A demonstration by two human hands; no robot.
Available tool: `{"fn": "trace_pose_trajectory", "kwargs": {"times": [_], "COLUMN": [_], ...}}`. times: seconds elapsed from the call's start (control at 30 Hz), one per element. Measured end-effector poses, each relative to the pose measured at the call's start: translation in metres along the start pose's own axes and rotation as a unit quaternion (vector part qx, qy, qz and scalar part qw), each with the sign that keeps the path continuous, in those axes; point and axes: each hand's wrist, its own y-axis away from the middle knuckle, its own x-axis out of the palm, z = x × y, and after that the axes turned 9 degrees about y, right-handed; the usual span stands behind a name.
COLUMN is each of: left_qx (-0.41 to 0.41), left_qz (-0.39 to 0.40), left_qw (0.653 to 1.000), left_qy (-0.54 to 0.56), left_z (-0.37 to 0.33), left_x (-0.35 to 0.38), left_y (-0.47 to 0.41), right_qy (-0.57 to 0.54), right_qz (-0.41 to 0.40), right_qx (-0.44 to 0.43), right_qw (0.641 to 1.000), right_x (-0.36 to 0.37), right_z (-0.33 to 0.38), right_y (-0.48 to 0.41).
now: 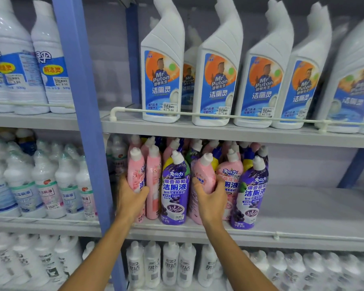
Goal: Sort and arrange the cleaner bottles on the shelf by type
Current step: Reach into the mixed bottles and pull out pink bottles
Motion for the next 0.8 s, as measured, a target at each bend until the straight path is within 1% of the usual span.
{"fn": "trace_pose_trajectory", "kwargs": {"times": [0.13, 0.27, 0.37, 0.43, 0.6, 0.73, 0.8], "left_qx": [-0.017, -0.017, 0.009, 0.042, 0.110, 0.141, 0.147], "left_qz": [0.016, 0.019, 0.033, 0.041, 0.059, 0.080, 0.095], "left_qw": [1.000, 0.999, 0.997, 0.995, 0.988, 0.979, 0.975], "left_qy": [0.020, 0.046, 0.073, 0.080, 0.096, 0.125, 0.138], "left_z": [0.008, 0.006, -0.001, -0.010, -0.041, -0.061, -0.070], "left_x": [-0.002, -0.006, -0.011, -0.015, -0.028, -0.027, -0.019], "left_y": [-0.003, -0.002, 0.009, 0.016, 0.034, 0.066, 0.085], "right_qy": [0.020, 0.006, -0.002, -0.010, -0.029, -0.062, -0.061], "right_qz": [0.032, 0.036, 0.034, 0.023, 0.008, 0.012, 0.022], "right_qx": [-0.004, -0.001, -0.001, -0.006, -0.050, -0.065, -0.055], "right_qw": [0.999, 0.999, 0.999, 1.000, 0.998, 0.996, 0.996], "right_x": [0.007, 0.010, 0.006, 0.001, -0.025, -0.054, -0.068], "right_z": [-0.005, -0.002, 0.001, 0.002, 0.021, 0.033, 0.030], "right_y": [0.005, 0.005, 0.005, 0.006, 0.012, 0.022, 0.027]}}
